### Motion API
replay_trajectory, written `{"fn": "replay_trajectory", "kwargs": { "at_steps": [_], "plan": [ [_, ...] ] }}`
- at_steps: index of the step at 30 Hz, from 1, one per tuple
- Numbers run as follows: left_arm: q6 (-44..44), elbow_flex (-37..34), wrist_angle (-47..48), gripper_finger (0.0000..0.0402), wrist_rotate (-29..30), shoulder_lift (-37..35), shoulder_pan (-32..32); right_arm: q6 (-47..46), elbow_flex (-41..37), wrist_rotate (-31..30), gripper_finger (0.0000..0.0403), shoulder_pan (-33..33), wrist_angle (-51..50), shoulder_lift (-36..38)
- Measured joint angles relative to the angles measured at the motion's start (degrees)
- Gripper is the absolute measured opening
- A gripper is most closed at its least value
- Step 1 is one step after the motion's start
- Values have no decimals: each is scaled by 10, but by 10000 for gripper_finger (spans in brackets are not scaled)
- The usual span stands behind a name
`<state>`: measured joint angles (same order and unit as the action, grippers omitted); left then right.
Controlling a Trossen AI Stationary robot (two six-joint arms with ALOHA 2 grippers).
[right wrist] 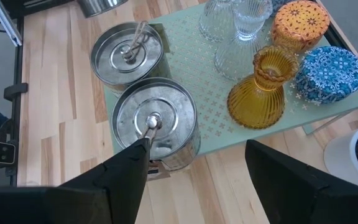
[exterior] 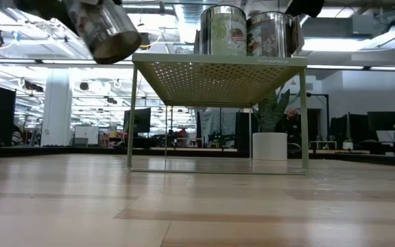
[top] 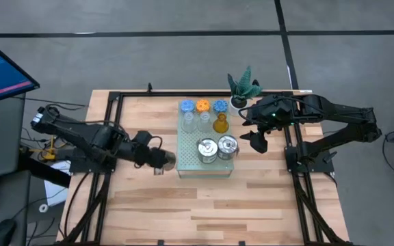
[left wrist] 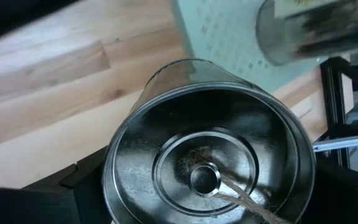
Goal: Stock candles and holders on shelf
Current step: Put the silver scented candle can on the shelf aligned with the other silver scented candles
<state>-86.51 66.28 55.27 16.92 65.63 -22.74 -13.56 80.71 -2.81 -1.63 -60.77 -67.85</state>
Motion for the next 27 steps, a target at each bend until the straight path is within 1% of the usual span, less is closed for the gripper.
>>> {"fn": "replay_trajectory", "kwargs": {
  "at_steps": [3, 9, 16, 23, 27],
  "plan": [
    [11, 6, -3, 351, 0, 0, 19, 0, 0, 0, 256, 0, 0, 0],
    [13, 6, -42, 355, 1, 0, 46, 0, 0, 0, 256, 0, 0, 0],
    [22, 6, -98, 355, 21, 14, 70, 0, 0, 0, 256, 0, 0, 0],
    [23, 6, -117, 352, 20, 44, 82, 0, 0, 0, 256, 0, 0, 0],
    [22, 6, -127, 355, 19, 47, 87, 0, 0, 0, 256, 0, 0, 0]
  ]
}}
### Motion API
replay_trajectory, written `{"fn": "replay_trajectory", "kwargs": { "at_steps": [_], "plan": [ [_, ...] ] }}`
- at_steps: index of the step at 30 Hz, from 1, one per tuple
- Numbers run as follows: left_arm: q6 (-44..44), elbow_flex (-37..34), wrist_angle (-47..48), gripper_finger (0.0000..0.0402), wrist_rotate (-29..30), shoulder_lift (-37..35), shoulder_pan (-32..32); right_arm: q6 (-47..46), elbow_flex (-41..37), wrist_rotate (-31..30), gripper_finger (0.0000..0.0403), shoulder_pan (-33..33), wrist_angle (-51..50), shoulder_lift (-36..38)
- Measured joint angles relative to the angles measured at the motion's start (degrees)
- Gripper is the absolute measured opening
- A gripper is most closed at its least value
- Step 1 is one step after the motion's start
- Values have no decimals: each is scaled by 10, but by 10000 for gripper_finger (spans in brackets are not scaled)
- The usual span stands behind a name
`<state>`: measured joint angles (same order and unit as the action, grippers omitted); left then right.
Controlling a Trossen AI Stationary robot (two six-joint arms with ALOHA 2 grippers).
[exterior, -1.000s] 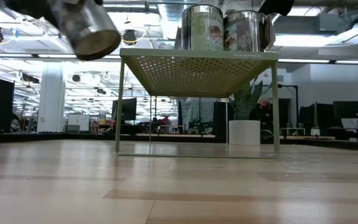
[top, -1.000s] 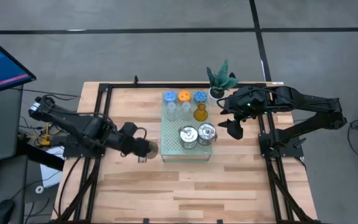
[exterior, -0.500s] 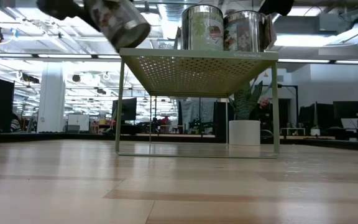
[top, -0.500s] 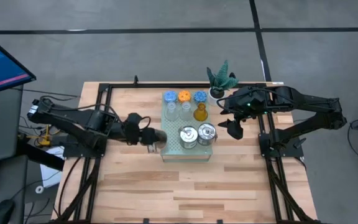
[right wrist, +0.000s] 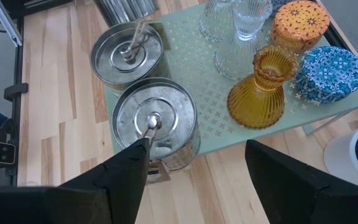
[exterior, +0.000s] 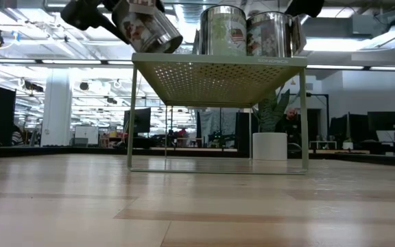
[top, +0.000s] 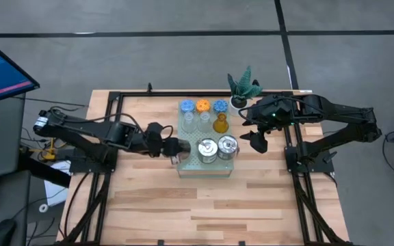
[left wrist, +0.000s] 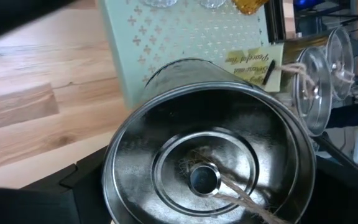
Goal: Stock candles and holders on shelf
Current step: Put the silver scented candle can on the shelf aligned with the other silver scented candles
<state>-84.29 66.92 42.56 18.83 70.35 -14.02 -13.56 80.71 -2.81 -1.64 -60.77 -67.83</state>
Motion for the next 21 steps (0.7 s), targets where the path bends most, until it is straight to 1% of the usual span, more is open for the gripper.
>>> {"fn": "replay_trajectory", "kwargs": {
  "at_steps": [9, 13, 21],
  "plan": [
    [-2, 0, -5, 356, -4, 9, 3, 0, 0, 0, 256, 0, 0, 0],
    [-2, 0, -9, 364, -3, 9, 3, 0, 0, 0, 256, 0, 0, 0],
    [-20, 0, -10, 369, -2, 9, 3, 0, 0, 0, 256, 0, 0, 0]
  ]
}}
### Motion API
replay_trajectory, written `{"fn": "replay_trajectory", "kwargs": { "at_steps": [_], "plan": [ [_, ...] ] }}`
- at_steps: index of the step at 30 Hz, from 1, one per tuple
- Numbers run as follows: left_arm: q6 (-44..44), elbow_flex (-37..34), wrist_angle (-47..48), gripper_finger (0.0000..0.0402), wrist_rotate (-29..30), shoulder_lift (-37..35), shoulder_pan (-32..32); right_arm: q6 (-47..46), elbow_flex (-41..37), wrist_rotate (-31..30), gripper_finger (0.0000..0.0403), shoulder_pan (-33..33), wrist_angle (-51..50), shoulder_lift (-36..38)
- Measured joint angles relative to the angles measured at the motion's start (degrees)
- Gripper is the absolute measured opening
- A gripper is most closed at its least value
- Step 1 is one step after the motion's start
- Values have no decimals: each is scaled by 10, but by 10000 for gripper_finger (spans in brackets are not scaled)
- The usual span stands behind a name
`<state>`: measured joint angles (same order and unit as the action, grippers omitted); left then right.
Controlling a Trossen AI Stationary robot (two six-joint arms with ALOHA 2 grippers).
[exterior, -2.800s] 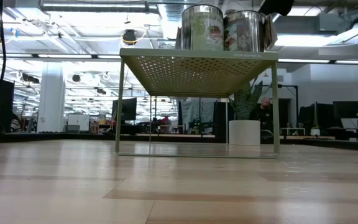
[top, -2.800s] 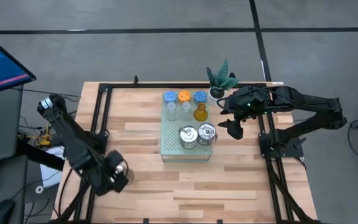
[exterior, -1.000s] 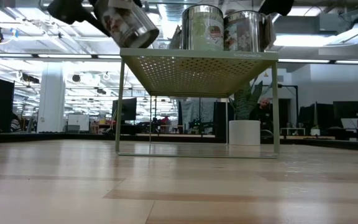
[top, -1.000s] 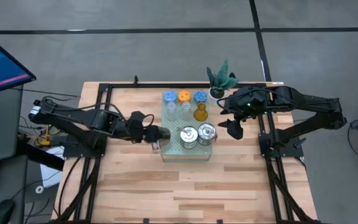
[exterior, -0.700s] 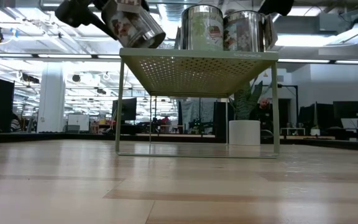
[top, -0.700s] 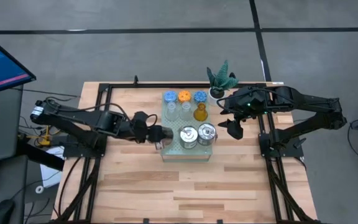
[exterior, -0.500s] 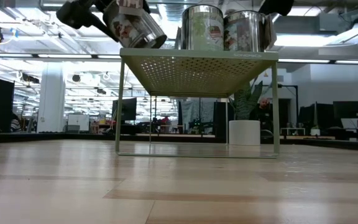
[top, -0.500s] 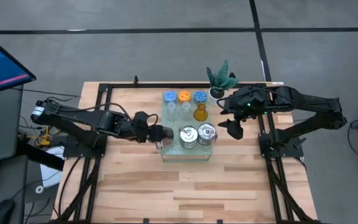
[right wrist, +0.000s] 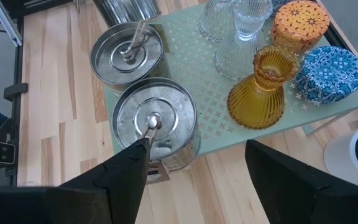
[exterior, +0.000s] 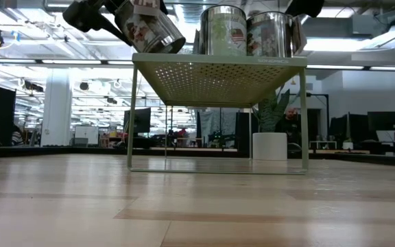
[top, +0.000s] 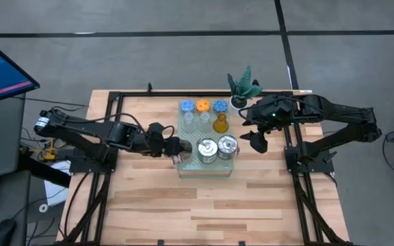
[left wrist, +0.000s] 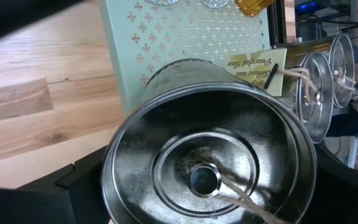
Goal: Stock candles and holders on shelf
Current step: Put the silver scented candle can on the shelf aligned with the other silver scented candles
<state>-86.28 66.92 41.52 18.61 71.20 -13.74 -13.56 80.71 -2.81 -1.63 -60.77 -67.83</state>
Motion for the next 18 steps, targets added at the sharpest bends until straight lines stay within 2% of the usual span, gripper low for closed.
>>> {"fn": "replay_trajectory", "kwargs": {
  "at_steps": [18],
  "plan": [
    [2, 0, -7, 397, 2, 4, 9, 0, 0, 0, 256, 0, 0, 0]
  ]
}}
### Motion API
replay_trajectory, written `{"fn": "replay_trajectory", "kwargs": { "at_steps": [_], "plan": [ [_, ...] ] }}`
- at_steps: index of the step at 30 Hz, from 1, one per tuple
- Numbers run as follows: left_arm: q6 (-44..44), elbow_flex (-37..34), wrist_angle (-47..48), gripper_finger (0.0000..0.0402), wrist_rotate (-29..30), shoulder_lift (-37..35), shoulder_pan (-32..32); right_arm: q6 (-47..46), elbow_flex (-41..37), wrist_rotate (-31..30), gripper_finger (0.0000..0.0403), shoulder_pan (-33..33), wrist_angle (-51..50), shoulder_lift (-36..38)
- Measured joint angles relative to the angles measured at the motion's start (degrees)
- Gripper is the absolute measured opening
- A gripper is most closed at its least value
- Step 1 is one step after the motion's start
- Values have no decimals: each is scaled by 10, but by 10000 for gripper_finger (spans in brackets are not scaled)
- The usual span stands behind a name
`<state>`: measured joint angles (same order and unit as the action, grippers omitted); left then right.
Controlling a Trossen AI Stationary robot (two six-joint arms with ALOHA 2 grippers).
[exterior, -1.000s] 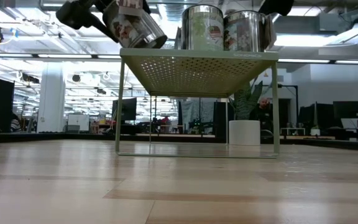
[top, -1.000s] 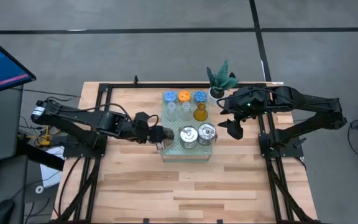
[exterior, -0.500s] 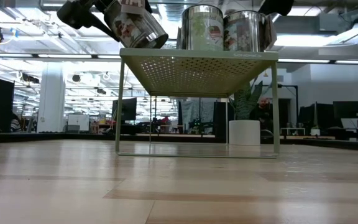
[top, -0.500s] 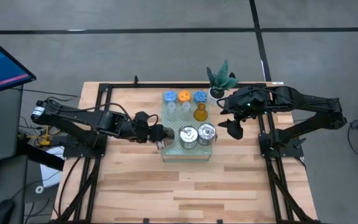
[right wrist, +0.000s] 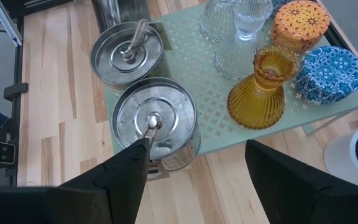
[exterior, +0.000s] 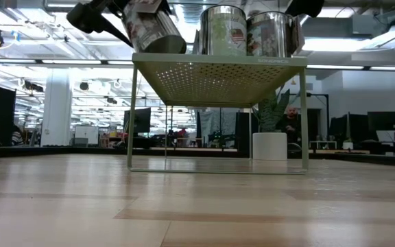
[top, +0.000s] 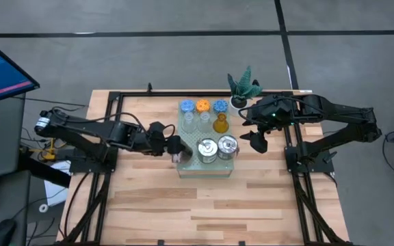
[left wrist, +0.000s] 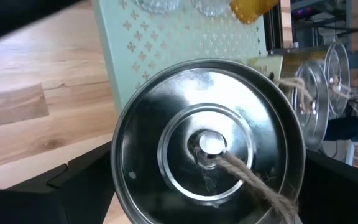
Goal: Stock candles and holders on shelf
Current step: Put the silver scented candle can on the shelf aligned with the other silver scented candles
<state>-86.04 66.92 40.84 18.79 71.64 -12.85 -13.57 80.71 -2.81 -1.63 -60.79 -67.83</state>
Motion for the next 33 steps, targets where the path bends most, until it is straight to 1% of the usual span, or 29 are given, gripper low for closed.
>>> {"fn": "replay_trajectory", "kwargs": {
  "at_steps": [8, 16, 22, 33],
  "plan": [
    [6, 0, -2, 399, -1, 1, 16, 0, 0, 0, 256, 0, 0, 0],
    [18, 2, -11, 400, -4, 22, 16, 0, 0, 0, 256, 0, 0, 0],
    [39, 1, -12, 400, -9, 22, 20, 0, 0, 0, 256, 0, 0, 0],
    [49, -1, -7, 400, -7, 21, 20, 0, 0, 0, 256, 0, 0, 0]
  ]
}}
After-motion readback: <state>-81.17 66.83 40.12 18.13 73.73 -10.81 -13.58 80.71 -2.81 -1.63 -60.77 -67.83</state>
